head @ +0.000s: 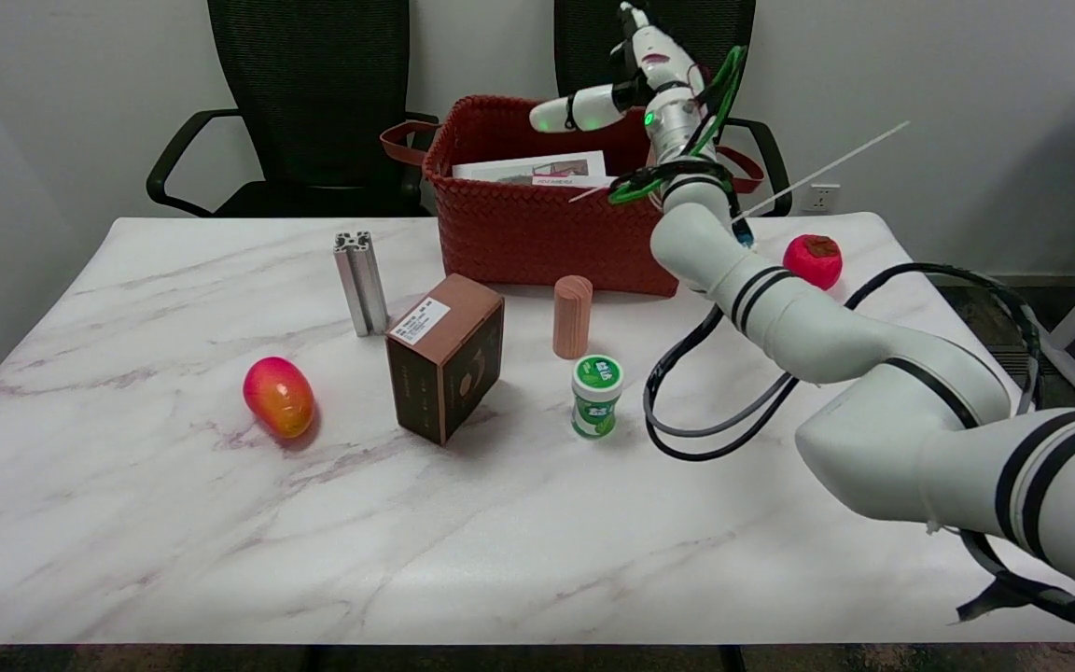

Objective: Place the white paper box into the brown storage basket.

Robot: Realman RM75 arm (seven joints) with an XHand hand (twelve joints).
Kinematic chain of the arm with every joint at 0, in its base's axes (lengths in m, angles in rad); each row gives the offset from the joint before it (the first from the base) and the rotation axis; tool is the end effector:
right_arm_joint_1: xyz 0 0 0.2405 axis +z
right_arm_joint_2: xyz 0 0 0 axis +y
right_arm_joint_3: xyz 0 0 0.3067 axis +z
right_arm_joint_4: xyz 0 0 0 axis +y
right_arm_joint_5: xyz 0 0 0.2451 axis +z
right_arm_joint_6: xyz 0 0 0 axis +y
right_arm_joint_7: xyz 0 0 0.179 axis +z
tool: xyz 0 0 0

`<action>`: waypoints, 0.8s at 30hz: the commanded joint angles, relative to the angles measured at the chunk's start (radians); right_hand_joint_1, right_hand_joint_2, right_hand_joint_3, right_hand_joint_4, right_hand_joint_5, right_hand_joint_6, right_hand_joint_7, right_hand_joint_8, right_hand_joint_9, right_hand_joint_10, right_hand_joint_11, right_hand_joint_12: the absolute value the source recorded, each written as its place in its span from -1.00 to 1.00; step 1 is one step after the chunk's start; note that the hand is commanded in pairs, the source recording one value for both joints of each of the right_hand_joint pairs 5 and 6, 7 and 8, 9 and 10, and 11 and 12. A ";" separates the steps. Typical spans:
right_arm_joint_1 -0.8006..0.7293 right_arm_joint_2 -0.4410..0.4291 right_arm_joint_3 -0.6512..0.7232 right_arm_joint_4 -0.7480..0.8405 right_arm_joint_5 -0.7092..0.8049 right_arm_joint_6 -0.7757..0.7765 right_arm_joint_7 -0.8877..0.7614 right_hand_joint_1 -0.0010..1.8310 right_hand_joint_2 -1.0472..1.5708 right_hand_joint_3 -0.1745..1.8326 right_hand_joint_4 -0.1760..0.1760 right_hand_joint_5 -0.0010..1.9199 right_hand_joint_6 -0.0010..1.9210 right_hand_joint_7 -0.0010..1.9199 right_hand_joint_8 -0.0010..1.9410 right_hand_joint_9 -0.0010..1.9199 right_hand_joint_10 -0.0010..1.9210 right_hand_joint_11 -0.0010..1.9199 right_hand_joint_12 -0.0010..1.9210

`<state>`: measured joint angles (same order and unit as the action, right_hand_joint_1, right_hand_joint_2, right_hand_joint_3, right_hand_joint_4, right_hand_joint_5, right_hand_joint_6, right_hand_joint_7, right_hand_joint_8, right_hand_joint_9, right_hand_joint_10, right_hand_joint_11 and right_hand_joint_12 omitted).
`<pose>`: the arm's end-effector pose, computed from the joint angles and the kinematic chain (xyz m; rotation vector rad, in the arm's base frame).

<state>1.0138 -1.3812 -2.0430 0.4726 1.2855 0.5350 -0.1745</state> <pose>-0.1507 -0.6619 0.3483 1.2531 -0.1839 0.6932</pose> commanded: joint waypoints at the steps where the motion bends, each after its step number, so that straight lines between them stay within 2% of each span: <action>1: -0.336 0.220 0.020 0.628 0.198 0.284 -0.074 0.01 0.04 -0.76 0.00 -0.79 -0.79 -0.47 -0.47 -0.55 -0.55 -0.66 -0.66; 12: -0.725 0.289 0.115 0.931 0.157 0.590 -0.080 0.09 0.17 -0.51 0.00 -0.66 -0.66 -0.46 -0.47 -0.55 -0.55 -0.64 -0.64; 18: -0.904 0.279 0.132 0.987 0.061 0.765 -0.073 0.11 0.20 -0.42 0.00 -0.66 -0.66 -0.39 -0.40 -0.55 -0.55 -0.64 -0.64; 24: -0.999 0.265 0.099 0.998 0.025 0.890 -0.066 0.13 0.22 -0.35 0.00 -0.65 -0.65 -0.31 -0.32 -0.54 -0.54 -0.63 -0.63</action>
<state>0.4286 -1.1599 -1.9666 1.2093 1.4038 1.0164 -0.2344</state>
